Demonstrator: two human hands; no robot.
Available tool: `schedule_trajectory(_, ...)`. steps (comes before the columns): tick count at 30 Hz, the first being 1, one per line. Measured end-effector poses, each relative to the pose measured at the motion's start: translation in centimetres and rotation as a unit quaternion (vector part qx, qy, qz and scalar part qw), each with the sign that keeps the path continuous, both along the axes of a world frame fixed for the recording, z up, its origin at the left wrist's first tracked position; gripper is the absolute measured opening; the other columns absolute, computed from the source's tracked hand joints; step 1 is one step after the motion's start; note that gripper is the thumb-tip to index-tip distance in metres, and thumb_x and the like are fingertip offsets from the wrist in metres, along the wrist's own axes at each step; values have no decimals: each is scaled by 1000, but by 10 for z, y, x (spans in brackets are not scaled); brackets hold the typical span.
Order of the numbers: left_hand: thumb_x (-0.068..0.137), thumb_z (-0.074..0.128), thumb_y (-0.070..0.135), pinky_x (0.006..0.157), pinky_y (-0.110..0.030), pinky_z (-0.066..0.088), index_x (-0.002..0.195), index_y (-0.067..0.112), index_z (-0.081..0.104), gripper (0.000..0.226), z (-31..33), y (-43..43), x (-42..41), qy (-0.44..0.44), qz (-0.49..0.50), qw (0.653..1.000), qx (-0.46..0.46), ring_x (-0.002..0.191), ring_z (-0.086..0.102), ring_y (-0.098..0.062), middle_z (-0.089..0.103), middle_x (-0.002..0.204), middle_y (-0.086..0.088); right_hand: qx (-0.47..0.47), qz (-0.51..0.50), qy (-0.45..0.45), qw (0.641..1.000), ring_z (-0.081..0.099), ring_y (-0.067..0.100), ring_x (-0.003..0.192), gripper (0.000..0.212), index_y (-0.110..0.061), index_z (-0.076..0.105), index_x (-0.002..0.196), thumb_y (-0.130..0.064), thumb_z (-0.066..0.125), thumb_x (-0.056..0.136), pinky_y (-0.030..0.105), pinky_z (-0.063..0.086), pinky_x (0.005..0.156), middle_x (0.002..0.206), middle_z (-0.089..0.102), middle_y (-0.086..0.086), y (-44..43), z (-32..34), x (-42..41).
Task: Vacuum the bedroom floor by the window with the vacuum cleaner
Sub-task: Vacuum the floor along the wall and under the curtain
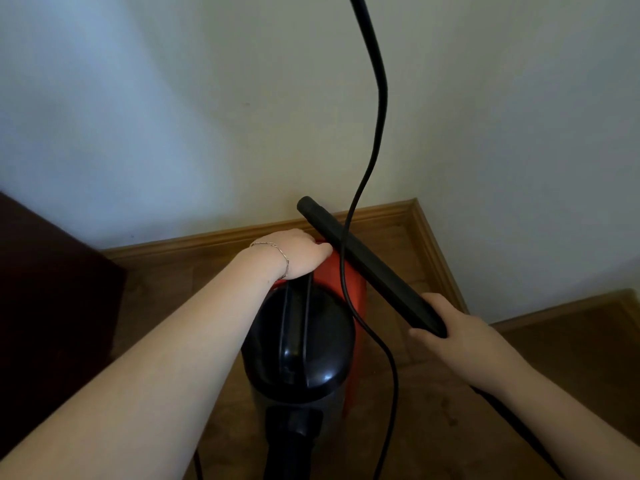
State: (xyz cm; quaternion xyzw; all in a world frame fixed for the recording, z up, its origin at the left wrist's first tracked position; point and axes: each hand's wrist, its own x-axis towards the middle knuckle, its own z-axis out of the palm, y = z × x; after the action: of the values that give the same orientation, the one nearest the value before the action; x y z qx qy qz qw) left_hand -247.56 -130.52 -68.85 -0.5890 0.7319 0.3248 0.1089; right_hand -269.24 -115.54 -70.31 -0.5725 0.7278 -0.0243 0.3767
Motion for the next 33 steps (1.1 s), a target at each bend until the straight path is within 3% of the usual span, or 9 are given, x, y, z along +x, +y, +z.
schedule_trajectory(2, 91, 32, 44, 70, -33, 41, 63, 19, 54, 44, -1, 0, 1, 2, 1, 1000, -23, 79, 57, -24, 56, 73, -2, 11, 1, 4, 1000, 60, 7, 57, 47, -39, 30, 136, -44, 51, 93, 12, 34, 40, 86, 62, -9, 0, 0, -3)
schedule_trajectory(8, 92, 29, 47, 74, -33, 44, 67, 17, 56, 47, -2, 1, 2, -35, -7, 998, -54, 83, 58, -25, 61, 81, -5, 36, -15, 27, 999, 63, 8, 68, 54, -41, 25, 140, -49, 49, 93, 21, 48, 51, 98, 61, -8, 6, 0, -17)
schedule_trajectory(11, 92, 28, 47, 73, -33, 42, 62, 20, 51, 46, -3, 1, 2, -38, -13, 998, -53, 85, 57, -26, 58, 78, -4, 38, -25, 22, 999, 62, 7, 67, 54, -41, 26, 141, -48, 49, 93, 18, 43, 48, 96, 59, -9, 9, -1, -21)
schedule_trajectory(15, 92, 30, 44, 59, -31, 34, 57, 16, 44, 47, -5, -1, 1, -26, -11, 999, -45, 67, 51, -24, 49, 62, -3, 40, -32, 11, 999, 62, 7, 69, 56, -39, 24, 143, -46, 50, 94, 20, 48, 53, 99, 58, -8, 9, -3, -23)
schedule_trajectory(17, 92, 31, 43, 57, -31, 33, 57, 15, 41, 46, -6, -3, 0, -20, -9, 999, -40, 61, 47, -23, 45, 59, -3, 38, -31, 10, 999, 62, 7, 65, 53, -40, 25, 141, -45, 50, 94, 16, 43, 48, 95, 59, -11, 10, -4, -23)
schedule_trajectory(21, 91, 33, 44, 67, -33, 39, 68, 14, 53, 43, -6, -4, 0, -28, -2, 999, -33, 73, 55, -24, 56, 70, -4, 31, -30, 12, 999, 61, 7, 66, 52, -39, 27, 140, -45, 49, 94, 17, 43, 48, 94, 59, -10, 9, -5, -22)
schedule_trajectory(24, 91, 33, 46, 63, -31, 38, 68, 17, 52, 42, -6, -5, 0, -44, 2, 999, -28, 71, 55, -22, 56, 70, -2, 35, -25, 10, 999, 60, 7, 67, 51, -40, 26, 140, -45, 48, 94, 18, 43, 49, 93, 58, -10, 8, -6, -22)
schedule_trajectory(27, 89, 31, 49, 74, -34, 44, 75, 19, 56, 42, -7, -7, -1, -67, -8, 997, -28, 82, 58, -24, 60, 80, -2, 37, -25, 11, 999, 59, 6, 69, 53, -40, 24, 141, -46, 48, 94, 17, 40, 49, 98, 59, -8, 7, -7, -22)
schedule_trajectory(33, 94, 21, 47, 78, -34, 40, 66, 18, 49, 48, 1, -6, -7, -156, -44, 985, -60, 86, 52, -26, 54, 81, -4, 31, -19, 13, 999, 62, 11, 78, 52, -43, 25, 140, -49, 47, 93, 26, 54, 66, 105, 62, -5, 6, -11, -22)
